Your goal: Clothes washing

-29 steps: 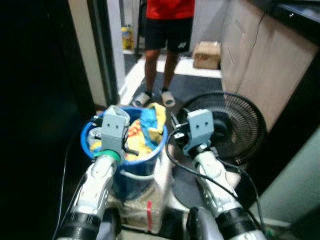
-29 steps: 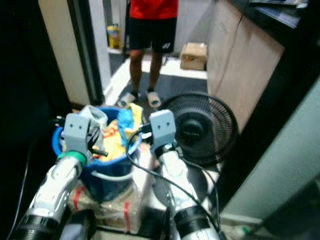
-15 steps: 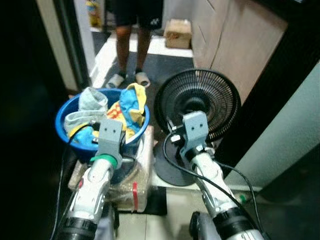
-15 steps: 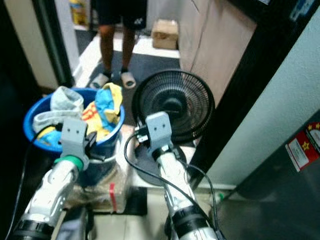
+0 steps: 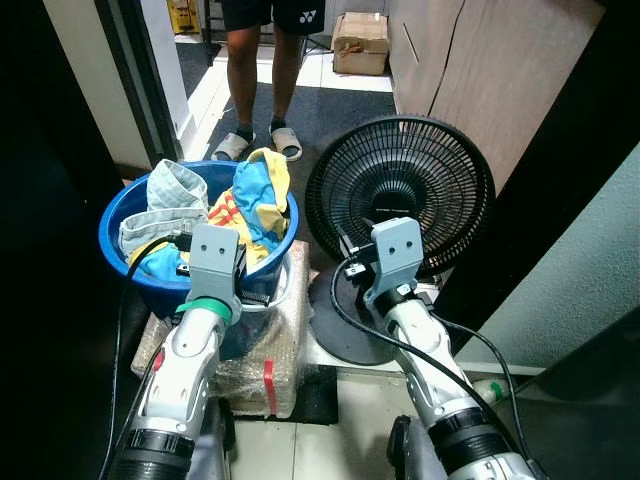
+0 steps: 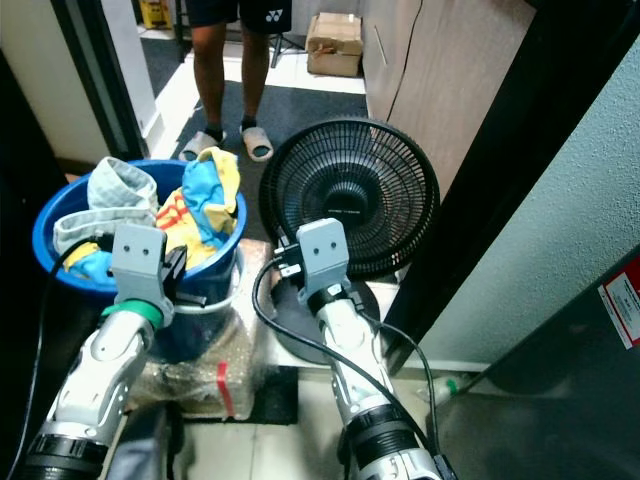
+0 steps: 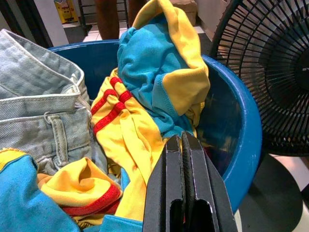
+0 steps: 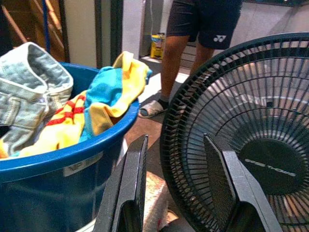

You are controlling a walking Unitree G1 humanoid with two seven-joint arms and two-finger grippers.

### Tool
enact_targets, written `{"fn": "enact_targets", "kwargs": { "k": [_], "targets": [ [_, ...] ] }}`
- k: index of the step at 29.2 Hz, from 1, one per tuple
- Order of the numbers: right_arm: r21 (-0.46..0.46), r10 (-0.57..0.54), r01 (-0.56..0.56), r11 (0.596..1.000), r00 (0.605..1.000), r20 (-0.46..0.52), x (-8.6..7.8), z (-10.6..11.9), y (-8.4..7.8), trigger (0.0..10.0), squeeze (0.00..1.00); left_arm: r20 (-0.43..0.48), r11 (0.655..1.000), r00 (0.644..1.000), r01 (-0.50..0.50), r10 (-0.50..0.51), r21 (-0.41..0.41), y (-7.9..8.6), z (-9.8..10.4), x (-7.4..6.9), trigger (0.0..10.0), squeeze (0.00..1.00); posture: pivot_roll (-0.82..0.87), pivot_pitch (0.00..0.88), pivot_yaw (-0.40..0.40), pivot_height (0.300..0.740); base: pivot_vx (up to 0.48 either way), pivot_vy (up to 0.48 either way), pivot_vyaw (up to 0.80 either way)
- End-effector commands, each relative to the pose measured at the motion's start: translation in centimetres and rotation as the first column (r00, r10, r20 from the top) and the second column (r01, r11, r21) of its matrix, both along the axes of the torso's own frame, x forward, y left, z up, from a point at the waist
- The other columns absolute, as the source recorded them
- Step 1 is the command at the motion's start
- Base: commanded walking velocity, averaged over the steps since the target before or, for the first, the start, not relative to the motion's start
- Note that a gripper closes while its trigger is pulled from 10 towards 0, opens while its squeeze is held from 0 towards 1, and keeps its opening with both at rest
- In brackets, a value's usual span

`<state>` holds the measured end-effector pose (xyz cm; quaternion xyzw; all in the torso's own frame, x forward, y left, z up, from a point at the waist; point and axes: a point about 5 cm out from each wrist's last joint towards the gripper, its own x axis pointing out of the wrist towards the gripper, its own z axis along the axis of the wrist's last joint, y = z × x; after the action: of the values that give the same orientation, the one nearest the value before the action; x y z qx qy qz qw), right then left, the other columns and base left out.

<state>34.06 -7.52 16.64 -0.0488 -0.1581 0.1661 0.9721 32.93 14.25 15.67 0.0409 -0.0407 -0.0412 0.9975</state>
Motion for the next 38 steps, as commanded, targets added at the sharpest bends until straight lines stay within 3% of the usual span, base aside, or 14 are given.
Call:
{"fn": "enact_targets", "kwargs": {
  "k": [1, 8, 9, 11, 14, 15, 16, 17, 19, 24, 28, 32, 34, 38],
  "targets": [
    [0.030, 0.012, -0.013, 0.999, 0.999, 0.039, 0.1, 1.2, 0.2, 10.0, 0.00, -0.074, 1.000, 0.997, -0.012, 0.011, -0.011, 0.1, -1.3, 0.0, 10.0, 0.00, 0.17, 0.081, -0.036, 0.460, 0.000, 0.000, 0.00],
    [0.049, 0.007, -0.010, 0.999, 0.998, 0.067, 0.2, 2.0, 0.0, 10.0, 0.00, -0.059, 0.999, 0.998, -0.024, 0.022, -0.025, 0.2, -0.8, 0.2, 10.0, 0.00, 0.16, 0.081, -0.037, 0.460, 0.000, 0.000, 0.00],
    [0.122, -0.019, 0.008, 0.992, 0.996, 0.088, 0.4, 3.4, -0.8, 10.0, 0.00, 0.001, 0.998, 0.999, -0.046, 0.046, -0.048, 0.7, 1.1, 0.8, 10.0, 0.00, 0.16, 0.077, -0.035, 0.460, 0.000, 0.000, 0.00],
    [0.203, -0.031, 0.008, 0.979, 0.993, 0.111, 0.5, 4.9, -1.5, 10.0, 0.00, 0.061, 0.995, 0.996, -0.064, 0.068, -0.075, 1.2, 3.1, 1.3, 10.0, 0.00, 0.16, 0.077, -0.035, 0.460, 0.000, 0.000, 0.00],
    [0.265, -0.033, -0.003, 0.964, 0.991, 0.131, 0.4, 6.1, -2.1, 10.0, 0.00, 0.108, 0.993, 0.991, -0.074, 0.084, -0.097, 1.6, 4.6, 1.5, 10.0, 0.00, 0.15, 0.076, -0.031, 0.460, 0.000, 0.000, 0.00],
    [0.356, -0.015, -0.044, 0.933, 0.987, 0.163, 0.0, 7.8, -2.8, 10.0, 0.00, 0.168, 0.990, 0.982, -0.070, 0.089, -0.120, 1.9, 6.5, 1.6, 10.0, 0.00, 0.15, 0.076, -0.030, 0.460, 0.000, 0.000, 0.00],
    [0.356, -0.015, -0.044, 0.933, 0.987, 0.163, 0.0, 7.8, -2.8, 10.0, 0.00, 0.168, 0.990, 0.982, -0.070, 0.089, -0.120, 1.9, 6.5, 1.6, 10.0, 0.00, 0.15, 0.076, -0.030, 0.460, 0.000, 0.000, 0.00],
    [0.418, 0.020, -0.101, 0.903, 0.981, 0.194, -0.6, 9.2, -3.2, 10.0, 0.00, 0.209, 0.990, 0.974, -0.060, 0.087, -0.131, 2.0, 7.8, 1.5, 10.0, 0.00, 0.15, 0.075, -0.029, 0.460, 0.000, 0.000, 0.00],
    [0.450, 0.046, -0.146, 0.881, 0.973, 0.225, -1.2, 10.3, -3.4, 10.0, 0.00, 0.242, 0.989, 0.967, -0.048, 0.081, -0.138, 1.9, 8.8, 1.4, 10.0, 0.00, 0.14, 0.072, -0.027, 0.460, 0.000, 0.000, 0.00],
    [0.464, 0.062, -0.173, 0.869, 0.968, 0.245, -1.5, 10.9, -3.5, 10.0, 0.00, 0.261, 0.989, 0.962, -0.041, 0.077, -0.141, 1.9, 9.4, 1.4, 10.0, 0.00, 0.14, 0.072, -0.027, 0.460, 0.000, 0.000, 0.00],
    [0.381, 0.040, -0.124, 0.916, 0.975, 0.220, -1.3, 9.8, -3.1, 10.0, 0.00, 0.248, 0.993, 0.967, -0.028, 0.056, -0.116, 1.5, 8.9, 1.6, 10.0, 0.00, 0.13, 0.062, -0.025, 0.460, 0.000, 0.000, 0.00],
    [0.364, 0.044, -0.116, 0.924, 0.979, 0.200, -1.3, 9.0, -2.8, 10.0, 0.00, 0.236, 0.994, 0.971, -0.022, 0.048, -0.112, 1.2, 8.5, 1.5, 10.0, 0.00, 0.13, 0.060, -0.027, 0.460, 0.000, 0.000, 0.00],
    [0.371, 0.119, -0.172, 0.913, 0.980, 0.161, -1.9, 8.1, -2.1, 10.0, 0.00, 0.212, 0.995, 0.977, -0.005, 0.026, -0.095, 0.7, 7.8, 1.2, 10.0, 0.00, 0.13, 0.059, -0.029, 0.460, 0.000, 0.000, 0.00],
    [0.366, 0.156, -0.201, 0.909, 0.976, 0.150, -2.2, 7.9, -1.9, 10.0, 0.00, 0.202, 0.997, 0.979, 0.002, 0.015, -0.082, 0.5, 7.5, 1.0, 10.0, 0.00, 0.14, 0.059, -0.031, 0.460, 0.000, 0.000, 0.00]
  ]
}}
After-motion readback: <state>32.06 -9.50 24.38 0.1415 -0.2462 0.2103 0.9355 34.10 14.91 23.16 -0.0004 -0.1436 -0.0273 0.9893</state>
